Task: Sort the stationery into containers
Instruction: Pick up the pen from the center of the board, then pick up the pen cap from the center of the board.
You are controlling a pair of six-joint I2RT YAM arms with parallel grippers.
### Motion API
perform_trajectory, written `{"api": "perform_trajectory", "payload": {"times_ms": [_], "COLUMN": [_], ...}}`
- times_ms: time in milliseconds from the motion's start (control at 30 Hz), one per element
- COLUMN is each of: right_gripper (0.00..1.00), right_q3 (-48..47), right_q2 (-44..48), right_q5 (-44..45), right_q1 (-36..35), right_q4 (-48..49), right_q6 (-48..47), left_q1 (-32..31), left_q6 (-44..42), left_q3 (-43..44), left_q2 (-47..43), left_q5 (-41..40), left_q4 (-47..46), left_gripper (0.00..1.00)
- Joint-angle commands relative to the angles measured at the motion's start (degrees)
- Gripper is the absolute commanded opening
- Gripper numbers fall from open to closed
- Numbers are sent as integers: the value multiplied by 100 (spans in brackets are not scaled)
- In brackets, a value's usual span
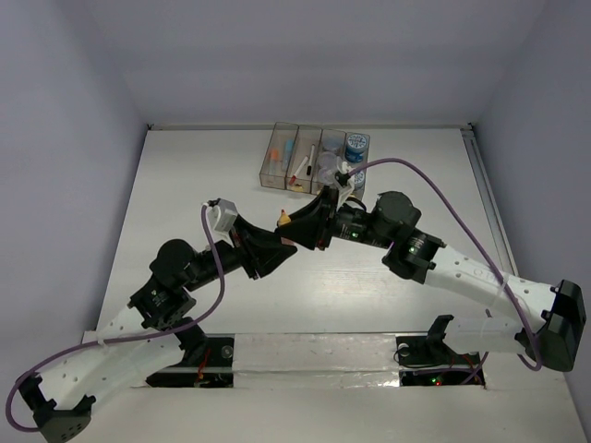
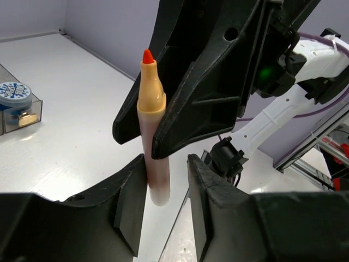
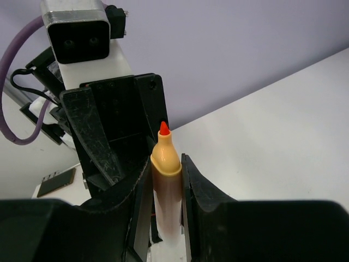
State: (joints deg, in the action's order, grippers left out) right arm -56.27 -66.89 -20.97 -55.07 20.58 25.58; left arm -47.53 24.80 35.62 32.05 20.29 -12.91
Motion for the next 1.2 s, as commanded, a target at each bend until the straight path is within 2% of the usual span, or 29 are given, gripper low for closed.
{"api": "perform_trajectory", "payload": {"times_ms": [0,233,367,433,467,567,633,800,900,1067,1167], "right_gripper": [0,0,0,1,23,63,70,71,67,52,51], "right_q3": [2,-33,2,37,55,64,107,371,564,687,714], "right_q2": [18,-17,-17,36,62,176,273,817,967,626,169], "right_q5": [-21,-91,-74,-39,-4,49,93,401,497,735,858], "right_q1": [49,102,102,163,163,216,268,339,339,339,339], "right_q4": [508,596,640,623,597,430,325,-106,-334,-897,-1107], "right_q6": [131,245,263,280,298,289,211,35,-36,-203,-107], "left_q1": [-20,-20,-20,-20,-20,-20,-20,-20,-20,-20,-20], "left_q6": [87,104,78,43,-18,-220,-361,-861,-1108,-1723,-1890], "left_q3": [15,-11,24,103,147,375,603,1043,1359,1764,1642], "left_q2": [99,205,152,108,65,29,20,99,239,380,381], "left_q5": [62,168,133,10,-43,-359,-614,-1141,-1528,-2388,-2820], "left_q4": [-625,-643,-573,-468,-319,146,558,1281,1720,2090,2012], "left_gripper": [29,27,0,0,0,0,0,0,0,0,0]}}
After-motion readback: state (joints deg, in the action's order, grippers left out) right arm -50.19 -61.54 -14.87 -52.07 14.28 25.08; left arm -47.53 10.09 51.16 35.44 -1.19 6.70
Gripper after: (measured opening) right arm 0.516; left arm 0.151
